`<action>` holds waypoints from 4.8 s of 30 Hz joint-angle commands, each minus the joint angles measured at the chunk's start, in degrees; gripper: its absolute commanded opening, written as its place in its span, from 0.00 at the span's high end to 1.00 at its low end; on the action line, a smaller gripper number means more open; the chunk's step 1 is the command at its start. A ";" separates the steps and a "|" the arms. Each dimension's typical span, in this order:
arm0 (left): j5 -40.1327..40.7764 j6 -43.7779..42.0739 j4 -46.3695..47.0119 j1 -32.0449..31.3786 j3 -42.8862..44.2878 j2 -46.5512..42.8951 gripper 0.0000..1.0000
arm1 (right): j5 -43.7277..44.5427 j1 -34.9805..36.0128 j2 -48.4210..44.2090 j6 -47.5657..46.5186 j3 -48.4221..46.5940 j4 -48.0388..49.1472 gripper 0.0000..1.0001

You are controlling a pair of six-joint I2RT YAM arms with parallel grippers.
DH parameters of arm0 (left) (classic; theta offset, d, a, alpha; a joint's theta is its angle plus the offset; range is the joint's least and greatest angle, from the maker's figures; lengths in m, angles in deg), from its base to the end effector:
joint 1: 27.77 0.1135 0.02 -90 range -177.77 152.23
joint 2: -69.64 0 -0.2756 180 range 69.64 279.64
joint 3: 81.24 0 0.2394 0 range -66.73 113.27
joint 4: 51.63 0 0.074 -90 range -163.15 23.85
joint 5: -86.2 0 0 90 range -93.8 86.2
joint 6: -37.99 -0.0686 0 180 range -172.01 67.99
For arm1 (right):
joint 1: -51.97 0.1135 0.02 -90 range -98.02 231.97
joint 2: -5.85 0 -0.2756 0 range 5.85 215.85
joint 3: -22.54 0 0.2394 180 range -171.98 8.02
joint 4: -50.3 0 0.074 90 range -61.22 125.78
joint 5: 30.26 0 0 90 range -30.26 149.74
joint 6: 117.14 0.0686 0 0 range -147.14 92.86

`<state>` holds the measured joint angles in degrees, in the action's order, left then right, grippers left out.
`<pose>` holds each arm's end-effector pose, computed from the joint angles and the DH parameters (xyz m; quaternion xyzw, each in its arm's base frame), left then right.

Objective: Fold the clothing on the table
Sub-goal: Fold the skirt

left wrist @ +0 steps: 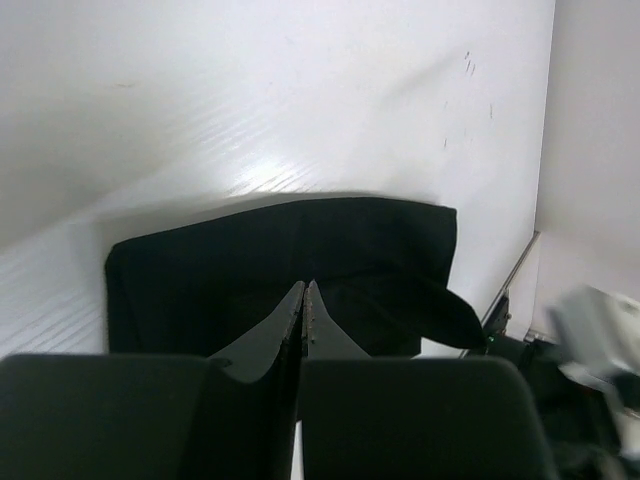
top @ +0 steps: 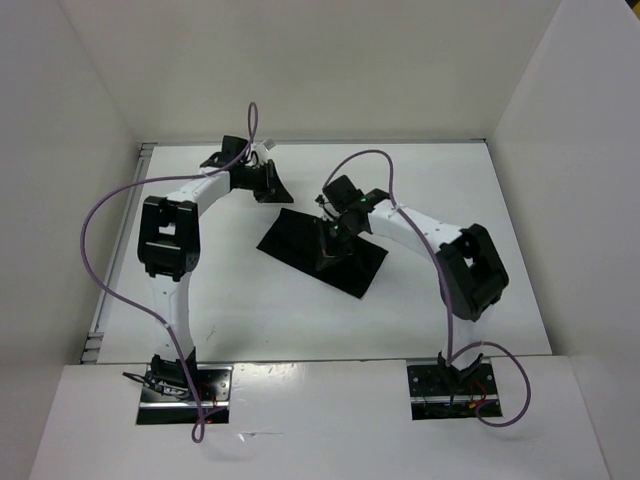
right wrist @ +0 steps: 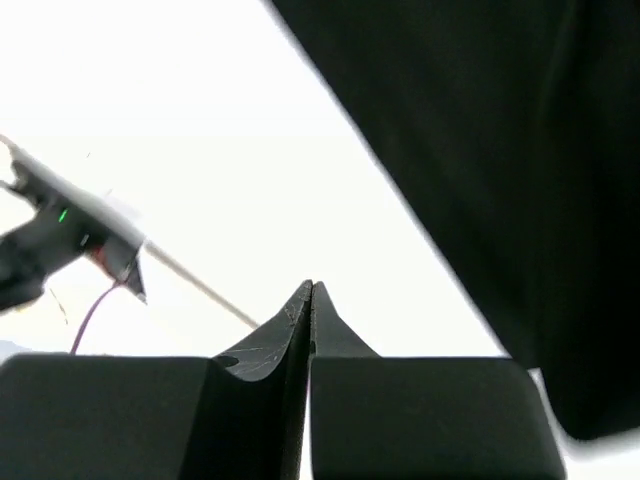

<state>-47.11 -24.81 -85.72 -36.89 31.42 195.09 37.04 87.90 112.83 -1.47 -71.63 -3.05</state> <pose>0.4843 -0.1254 0.1946 -0.0019 0.8750 -0.4326 0.2176 0.2998 0.2499 0.1984 -0.1263 0.9518 0.2691 0.0753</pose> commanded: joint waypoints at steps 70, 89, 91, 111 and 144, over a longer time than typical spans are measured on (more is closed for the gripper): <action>-6.35 1.54 4.19 3.76 -7.80 -8.37 0.78 | 19.00 4.69 -1.52 -8.19 -8.85 -5.56 0.57; 3.41 -6.02 -5.56 3.06 -24.32 -15.75 0.57 | 22.19 -1.38 2.95 2.19 -2.26 3.75 0.66; 3.41 -6.63 -5.56 3.06 -25.54 -15.76 0.57 | 17.62 -1.38 4.98 2.19 -2.87 5.51 0.75; 2.35 -8.30 -9.17 4.64 -22.56 -18.57 0.55 | 11.96 2.67 -14.61 -2.65 4.77 -7.41 0.70; 6.14 0.22 2.52 4.64 -12.10 -3.02 0.53 | 28.06 -12.63 -17.68 15.64 16.90 -3.27 0.52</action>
<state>-39.31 -24.63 -84.89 -32.08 19.86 191.48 63.70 75.77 97.90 13.13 -55.15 -7.22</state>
